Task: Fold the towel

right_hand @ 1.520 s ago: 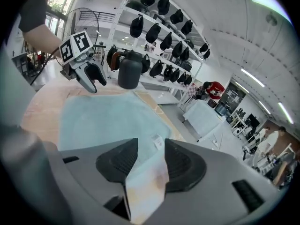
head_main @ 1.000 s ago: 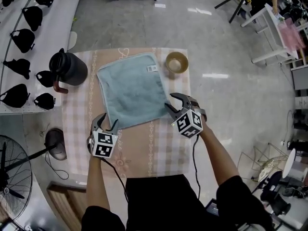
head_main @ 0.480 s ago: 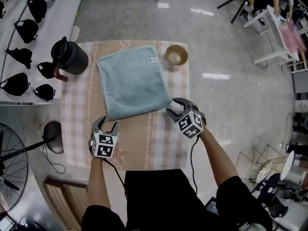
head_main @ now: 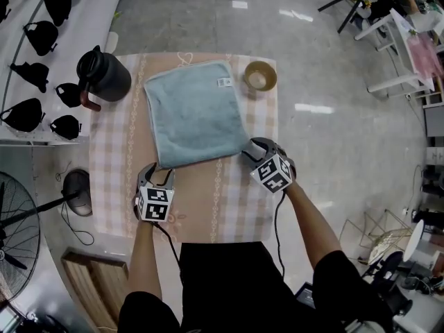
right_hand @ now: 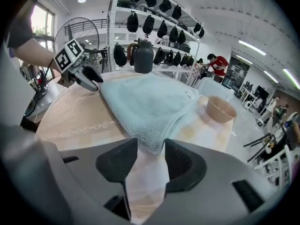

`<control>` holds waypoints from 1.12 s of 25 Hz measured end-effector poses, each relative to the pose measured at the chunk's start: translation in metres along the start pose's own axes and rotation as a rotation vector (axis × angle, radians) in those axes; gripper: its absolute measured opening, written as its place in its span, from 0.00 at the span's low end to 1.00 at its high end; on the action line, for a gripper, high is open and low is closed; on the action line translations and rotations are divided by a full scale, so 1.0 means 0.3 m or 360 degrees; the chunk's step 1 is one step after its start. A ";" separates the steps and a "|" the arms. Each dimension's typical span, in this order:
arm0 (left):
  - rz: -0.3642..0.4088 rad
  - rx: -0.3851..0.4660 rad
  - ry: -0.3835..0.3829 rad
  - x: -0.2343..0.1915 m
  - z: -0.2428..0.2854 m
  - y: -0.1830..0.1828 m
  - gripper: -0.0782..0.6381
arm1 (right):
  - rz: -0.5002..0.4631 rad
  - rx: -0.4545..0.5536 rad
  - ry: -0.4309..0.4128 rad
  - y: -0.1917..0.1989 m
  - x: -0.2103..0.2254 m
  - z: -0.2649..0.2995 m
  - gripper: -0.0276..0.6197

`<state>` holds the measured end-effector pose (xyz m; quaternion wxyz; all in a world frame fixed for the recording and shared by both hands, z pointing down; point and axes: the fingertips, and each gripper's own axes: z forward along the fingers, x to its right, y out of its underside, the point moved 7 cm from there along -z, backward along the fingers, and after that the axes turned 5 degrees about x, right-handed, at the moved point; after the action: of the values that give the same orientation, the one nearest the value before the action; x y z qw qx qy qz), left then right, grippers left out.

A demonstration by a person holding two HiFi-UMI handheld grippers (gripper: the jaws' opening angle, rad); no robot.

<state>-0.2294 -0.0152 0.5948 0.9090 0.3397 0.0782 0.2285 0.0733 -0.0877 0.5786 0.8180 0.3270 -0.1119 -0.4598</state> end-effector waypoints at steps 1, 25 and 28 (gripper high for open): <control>-0.0005 -0.0009 0.0019 0.004 0.008 0.000 0.42 | 0.0009 -0.0004 0.0019 -0.001 0.002 0.002 0.31; -0.0062 0.0019 -0.0010 0.054 -0.118 0.109 0.14 | -0.0011 0.0052 -0.0005 0.069 -0.130 -0.133 0.06; -0.0054 0.0000 0.0001 0.073 -0.134 0.137 0.14 | 0.0000 0.0057 -0.0028 0.096 -0.142 -0.133 0.21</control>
<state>-0.2369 0.0457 0.5915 0.9128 0.3381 0.0842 0.2132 0.0885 -0.0247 0.5717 0.8111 0.3375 -0.1273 -0.4605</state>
